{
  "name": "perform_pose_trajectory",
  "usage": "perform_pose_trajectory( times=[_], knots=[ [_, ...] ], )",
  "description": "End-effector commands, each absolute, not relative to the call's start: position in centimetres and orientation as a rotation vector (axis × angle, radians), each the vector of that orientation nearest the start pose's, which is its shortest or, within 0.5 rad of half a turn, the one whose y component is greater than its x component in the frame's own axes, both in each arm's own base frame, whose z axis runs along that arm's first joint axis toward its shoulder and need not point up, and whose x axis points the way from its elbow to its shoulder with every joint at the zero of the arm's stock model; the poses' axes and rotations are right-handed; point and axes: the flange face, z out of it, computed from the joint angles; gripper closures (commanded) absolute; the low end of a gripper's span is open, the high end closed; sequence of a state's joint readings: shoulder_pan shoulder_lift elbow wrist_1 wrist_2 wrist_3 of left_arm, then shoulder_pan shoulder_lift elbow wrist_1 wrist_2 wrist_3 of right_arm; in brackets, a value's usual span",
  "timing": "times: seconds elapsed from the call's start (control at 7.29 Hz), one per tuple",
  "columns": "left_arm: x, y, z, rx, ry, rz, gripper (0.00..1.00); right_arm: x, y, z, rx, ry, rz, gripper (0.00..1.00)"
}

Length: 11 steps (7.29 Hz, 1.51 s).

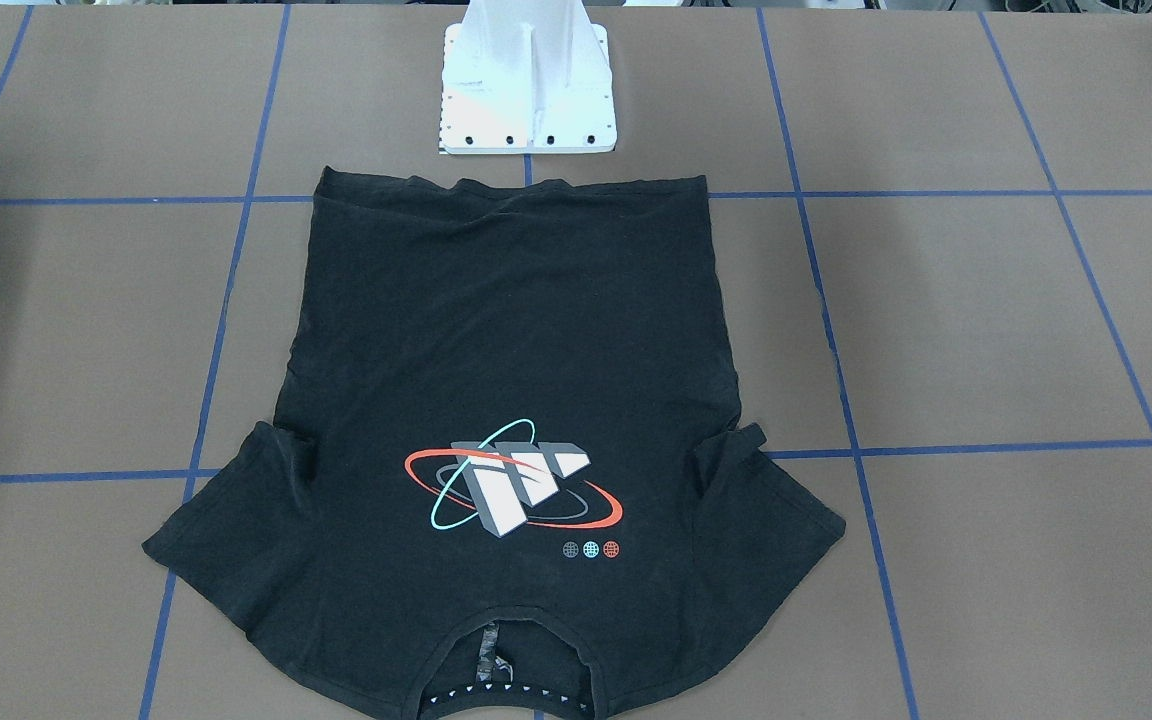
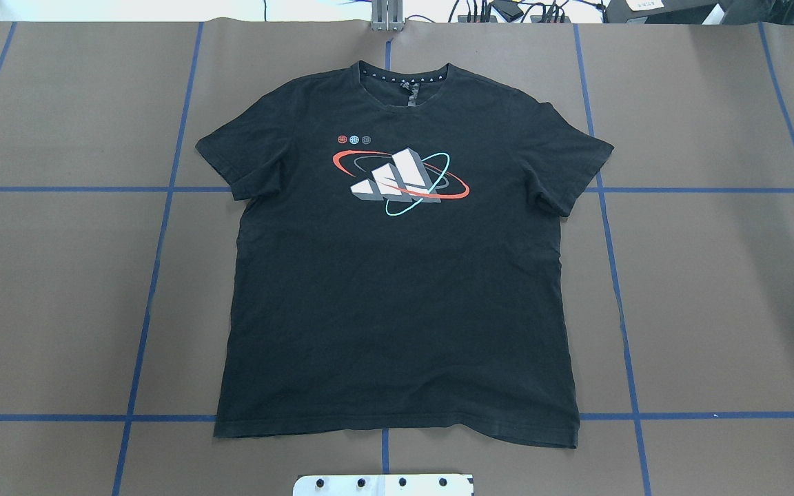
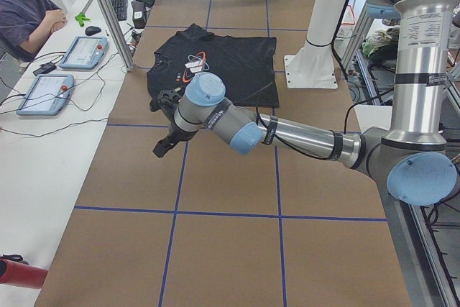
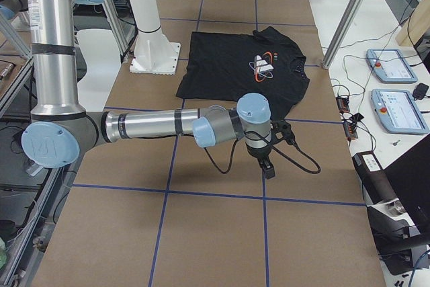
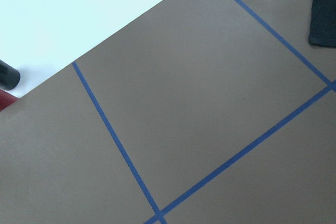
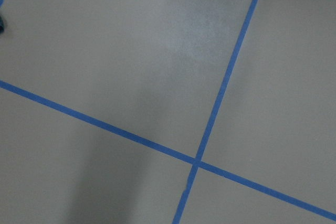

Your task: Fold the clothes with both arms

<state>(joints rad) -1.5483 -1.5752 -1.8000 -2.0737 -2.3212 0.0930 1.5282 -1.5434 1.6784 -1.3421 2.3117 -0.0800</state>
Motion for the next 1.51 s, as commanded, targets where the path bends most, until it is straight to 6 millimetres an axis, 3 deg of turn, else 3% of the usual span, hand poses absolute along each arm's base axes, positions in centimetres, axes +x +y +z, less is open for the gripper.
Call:
perform_pose_trajectory(
  times=[0.0,0.27,0.41,0.55,0.69,0.96,1.23,1.37],
  knots=[
    [-2.2,-51.3,45.2,0.795,0.800,0.268,0.00,-0.6,-53.8,53.8,0.333,-0.791,-0.228,0.00],
    [5.7,-52.5,42.8,0.706,0.938,0.214,0.00,-3.6,-55.7,50.8,0.335,-0.819,-0.230,0.01],
    [7.5,-54.0,42.4,0.695,0.902,0.090,0.00,-6.2,-56.3,49.7,0.298,-0.837,-0.187,0.01],
    [11.5,-55.1,42.5,0.665,0.891,0.006,0.00,-8.9,-57.2,47.8,0.268,-0.849,-0.127,0.01],
    [14.5,-58.1,41.4,0.632,0.918,-0.084,0.00,-11.6,-58.1,46.7,0.263,-0.816,-0.090,0.01],
    [23.2,-61.3,43.7,0.640,0.939,-0.189,0.00,-15.3,-59.3,44.8,0.249,-0.799,-0.006,0.02],
    [32.0,-64.6,45.2,0.650,0.889,-0.265,0.00,-16.0,-59.2,44.6,0.249,-0.801,-0.018,0.01],
    [35.0,-65.3,45.9,0.681,0.897,-0.258,0.00,-16.3,-59.1,44.5,0.249,-0.802,-0.023,0.01]
  ],
)
